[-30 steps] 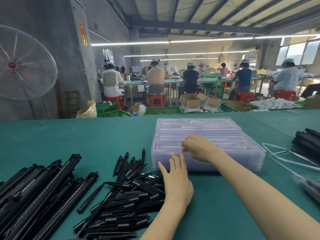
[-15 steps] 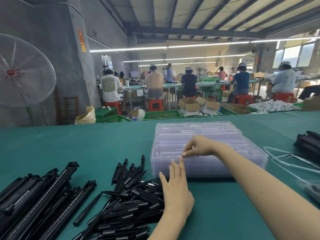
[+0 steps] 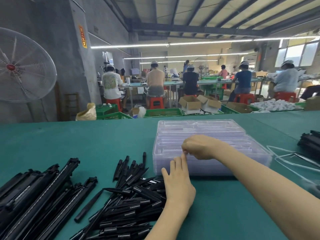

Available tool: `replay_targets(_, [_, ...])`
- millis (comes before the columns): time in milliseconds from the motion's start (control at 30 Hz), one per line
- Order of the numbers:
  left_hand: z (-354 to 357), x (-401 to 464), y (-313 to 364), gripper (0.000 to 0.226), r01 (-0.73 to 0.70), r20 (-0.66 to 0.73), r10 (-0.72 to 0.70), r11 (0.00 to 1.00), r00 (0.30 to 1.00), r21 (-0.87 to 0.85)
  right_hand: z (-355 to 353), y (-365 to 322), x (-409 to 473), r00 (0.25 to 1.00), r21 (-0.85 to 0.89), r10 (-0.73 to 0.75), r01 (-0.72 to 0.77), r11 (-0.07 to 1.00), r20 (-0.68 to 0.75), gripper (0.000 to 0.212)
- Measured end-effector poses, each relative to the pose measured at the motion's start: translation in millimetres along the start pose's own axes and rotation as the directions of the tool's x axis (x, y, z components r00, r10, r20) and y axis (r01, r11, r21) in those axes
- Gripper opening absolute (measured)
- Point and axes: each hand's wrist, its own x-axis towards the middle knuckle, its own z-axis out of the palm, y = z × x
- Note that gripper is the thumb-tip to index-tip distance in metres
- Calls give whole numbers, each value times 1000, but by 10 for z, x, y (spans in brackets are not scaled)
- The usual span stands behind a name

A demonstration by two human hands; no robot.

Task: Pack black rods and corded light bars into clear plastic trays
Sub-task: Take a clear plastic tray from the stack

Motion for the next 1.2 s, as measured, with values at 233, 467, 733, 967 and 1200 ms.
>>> replay_targets(233, [-5,-1,37,87,50,16,-49,998,999,-24,39,-24,-54,994,-6,15,-16,1000,-104,23])
replay_targets(467, [2,6,38,94,47,31,-47,999,998,22,232,-57,-113,951,-11,109,-117,993,-291,32])
replay_targets(733, [-37,32,4,95,13,37,-14,1000,999,27,398,-238,-123,855,-50,226,-281,958,-467,8])
replay_targets(967, [-74,57,-18,92,-26,56,23,998,998,49,496,-252,-107,740,-7,210,-279,960,-639,40])
replay_targets(1200, [-111,81,-41,83,-78,11,77,993,997,87,493,-208,-121,841,-111,90,-175,978,-534,33])
